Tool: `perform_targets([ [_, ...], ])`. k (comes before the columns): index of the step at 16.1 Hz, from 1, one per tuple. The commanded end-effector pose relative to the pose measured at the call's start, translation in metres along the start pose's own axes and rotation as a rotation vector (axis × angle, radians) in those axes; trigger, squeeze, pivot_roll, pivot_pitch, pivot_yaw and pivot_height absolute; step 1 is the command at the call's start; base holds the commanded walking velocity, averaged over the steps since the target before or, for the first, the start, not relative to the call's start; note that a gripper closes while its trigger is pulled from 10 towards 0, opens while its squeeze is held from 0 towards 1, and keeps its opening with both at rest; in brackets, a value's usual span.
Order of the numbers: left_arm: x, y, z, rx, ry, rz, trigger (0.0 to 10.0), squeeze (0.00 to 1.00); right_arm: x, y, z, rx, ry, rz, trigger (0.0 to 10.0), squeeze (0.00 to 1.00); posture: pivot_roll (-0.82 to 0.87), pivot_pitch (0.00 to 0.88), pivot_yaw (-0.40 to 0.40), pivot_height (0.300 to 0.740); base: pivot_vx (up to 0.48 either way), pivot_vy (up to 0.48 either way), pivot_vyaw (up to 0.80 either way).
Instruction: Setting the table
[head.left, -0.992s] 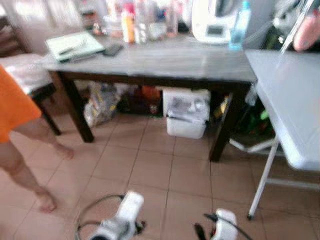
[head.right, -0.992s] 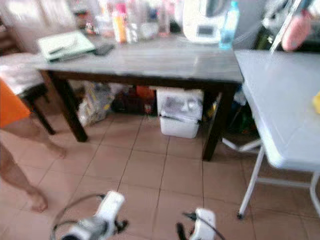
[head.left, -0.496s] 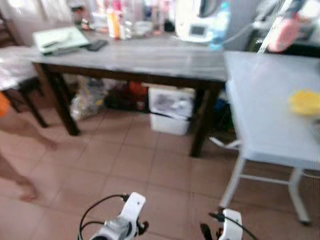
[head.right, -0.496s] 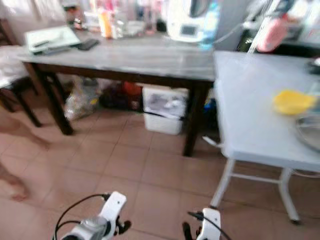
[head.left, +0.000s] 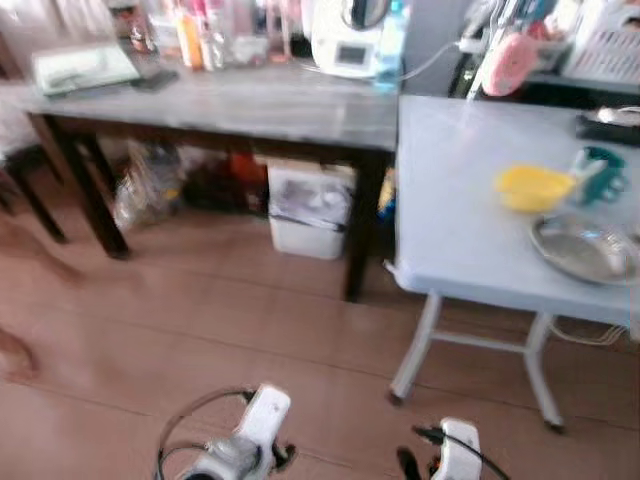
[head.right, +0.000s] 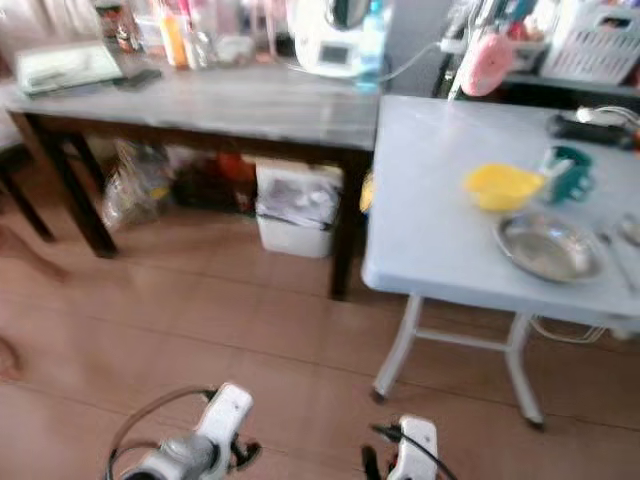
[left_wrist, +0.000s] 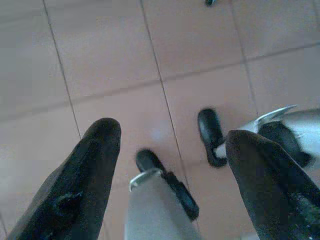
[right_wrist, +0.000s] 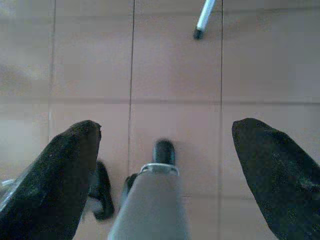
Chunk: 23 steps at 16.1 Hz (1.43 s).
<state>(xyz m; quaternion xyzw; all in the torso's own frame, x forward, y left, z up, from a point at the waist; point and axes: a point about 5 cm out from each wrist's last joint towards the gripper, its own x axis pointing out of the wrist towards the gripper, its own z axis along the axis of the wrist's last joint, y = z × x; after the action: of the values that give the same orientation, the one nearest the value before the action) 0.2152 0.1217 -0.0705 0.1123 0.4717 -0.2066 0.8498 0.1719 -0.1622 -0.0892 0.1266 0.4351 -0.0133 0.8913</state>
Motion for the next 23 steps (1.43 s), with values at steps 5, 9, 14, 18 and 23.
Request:
perform_targets([
  [5,-0.0007,0.0030,-0.0022,0.021,0.013,0.012,10.0,0.00,0.0004,0.0030,-0.0014,-0.001,0.005,0.004,10.0,0.00,0.09,0.047,-0.015,0.740,0.000,-0.384,0.00],
  [9,-0.0007,0.0035,-0.0012,0.026,0.012,0.012,10.0,0.00,0.0002,0.0022,-0.0018,-0.006,0.007,-0.003,10.0,0.00,0.09,0.048,-0.016,0.740,0.000,-0.387,0.00],
  [14,-0.0009,0.0045,-0.0005,0.037,0.011,0.015,10.0,0.00,0.0003,0.0020,-0.0016,-0.010,0.008,-0.006,10.0,0.00,0.09,0.048,-0.013,0.740,0.000,-0.385,0.00],
  [18,-0.0009,0.0048,0.0004,0.047,0.011,0.015,10.0,0.00,0.0006,0.0024,-0.0010,-0.009,0.007,-0.006,10.0,0.00,0.09,0.048,-0.012,0.740,0.000,-0.347,0.00],
  [23,-0.0008,0.0045,0.0009,0.059,0.010,0.012,10.0,0.00,0.0007,0.0023,-0.0004,-0.016,0.006,-0.008,10.0,0.00,0.09,0.047,-0.013,0.740,0.000,-0.243,0.00],
])
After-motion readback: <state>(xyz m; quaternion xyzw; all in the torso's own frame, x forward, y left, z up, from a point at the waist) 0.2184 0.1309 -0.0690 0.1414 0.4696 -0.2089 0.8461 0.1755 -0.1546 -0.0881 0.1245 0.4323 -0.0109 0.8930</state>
